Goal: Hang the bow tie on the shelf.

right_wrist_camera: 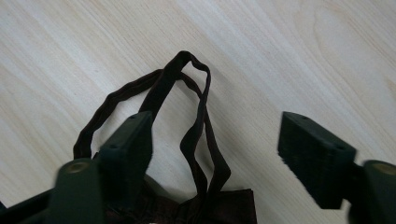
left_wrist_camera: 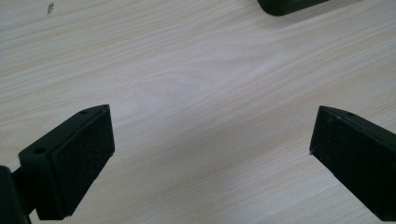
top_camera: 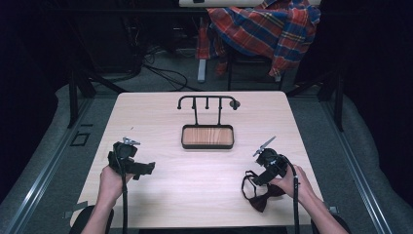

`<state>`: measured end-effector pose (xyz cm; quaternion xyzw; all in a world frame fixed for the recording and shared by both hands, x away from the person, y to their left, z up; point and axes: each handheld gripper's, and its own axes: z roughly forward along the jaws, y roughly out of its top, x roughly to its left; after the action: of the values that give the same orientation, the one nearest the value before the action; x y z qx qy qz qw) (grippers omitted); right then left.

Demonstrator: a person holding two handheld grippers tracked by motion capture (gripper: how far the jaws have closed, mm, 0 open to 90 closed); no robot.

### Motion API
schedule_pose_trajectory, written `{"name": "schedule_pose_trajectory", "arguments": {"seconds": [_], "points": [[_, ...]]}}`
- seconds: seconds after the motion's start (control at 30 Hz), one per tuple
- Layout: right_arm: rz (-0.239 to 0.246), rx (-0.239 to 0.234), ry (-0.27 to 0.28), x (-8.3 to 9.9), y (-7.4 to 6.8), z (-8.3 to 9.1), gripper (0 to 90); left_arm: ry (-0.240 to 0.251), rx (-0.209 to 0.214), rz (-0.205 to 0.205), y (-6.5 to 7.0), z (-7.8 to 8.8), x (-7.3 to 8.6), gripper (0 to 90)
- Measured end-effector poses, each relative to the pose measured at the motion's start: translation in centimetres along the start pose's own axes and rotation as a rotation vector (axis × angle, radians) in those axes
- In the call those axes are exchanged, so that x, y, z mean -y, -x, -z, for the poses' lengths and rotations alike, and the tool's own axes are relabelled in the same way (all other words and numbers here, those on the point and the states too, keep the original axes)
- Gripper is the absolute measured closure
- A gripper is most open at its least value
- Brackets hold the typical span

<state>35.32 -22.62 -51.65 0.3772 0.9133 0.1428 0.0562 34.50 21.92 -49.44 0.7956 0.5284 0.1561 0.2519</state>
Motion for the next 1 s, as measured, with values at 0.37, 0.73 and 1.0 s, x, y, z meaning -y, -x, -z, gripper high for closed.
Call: {"name": "schedule_pose_trajectory", "arguments": {"seconds": [0.37,0.73,1.0], "points": [[0.040,-0.001,-0.058,0.1,-0.6,-0.8,56.4,0.002,-0.007,-0.002,0.1,0.0,0.0,0.1],[0.042,-0.004,-0.086,0.3,-0.4,-1.3,69.3,-0.005,-0.004,-0.005,0.1,-0.1,0.0,0.1],[0.043,0.000,-0.108,0.4,-0.4,-1.5,81.6,-0.007,-0.002,-0.005,0.1,-0.1,0.1,0.1]]}}
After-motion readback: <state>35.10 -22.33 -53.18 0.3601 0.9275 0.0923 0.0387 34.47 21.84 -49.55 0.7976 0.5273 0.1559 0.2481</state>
